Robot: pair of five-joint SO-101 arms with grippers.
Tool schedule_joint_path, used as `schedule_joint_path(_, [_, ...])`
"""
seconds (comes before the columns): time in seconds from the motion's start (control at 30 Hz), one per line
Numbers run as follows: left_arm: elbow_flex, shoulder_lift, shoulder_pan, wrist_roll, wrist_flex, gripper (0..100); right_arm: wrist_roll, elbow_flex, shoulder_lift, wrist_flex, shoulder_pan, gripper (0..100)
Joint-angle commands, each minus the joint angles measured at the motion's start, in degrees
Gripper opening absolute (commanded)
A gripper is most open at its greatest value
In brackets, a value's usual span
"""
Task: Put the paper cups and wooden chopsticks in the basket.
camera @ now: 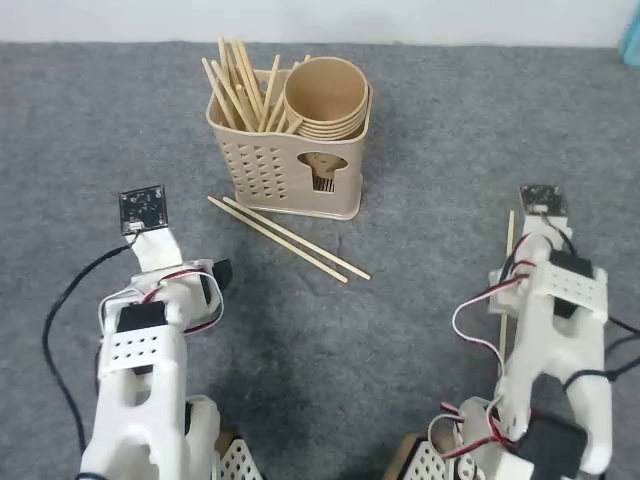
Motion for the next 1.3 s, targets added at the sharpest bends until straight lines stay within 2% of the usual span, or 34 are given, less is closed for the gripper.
schedule_joint_path(0.0, [-0.22,-1.49,0.79,-0.7,-1.14,26,-0.7,-7.21,0.4,3.74,0.57,12.9])
schedule_joint_path(0.23, [-0.22,-1.41,0.79,-0.7,-1.14,26,-0.7,-8.62,0.66,1.1,0.4,12.7])
schedule_joint_path(0.43, [-0.13,-1.14,0.97,-0.62,-3.52,26,-5.1,-7.12,7.43,-12.97,0.57,12.6])
schedule_joint_path(0.53, [-0.13,-1.05,0.97,-0.62,-3.52,26,-6.07,-10.11,14.02,-16.75,0.13,12.6])
schedule_joint_path(0.67, [-0.13,-1.05,0.97,-0.62,-3.52,26,-6.33,-20.48,25.01,-16.57,-0.92,12.6])
schedule_joint_path(0.9, [-0.13,-1.05,0.97,-0.62,-3.6,26,-12.13,-40.53,41.89,-16.22,-2.77,12.5])
schedule_joint_path(1.07, [0.75,-1.05,1.23,-0.62,-6.07,26,-12.13,-50.46,46.55,-5.32,-5.23,12.5])
schedule_joint_path(1.27, [1.01,-1.14,2.02,-0.7,-5.98,26,-12.4,-57.41,46.81,2.68,-7.96,12.5])
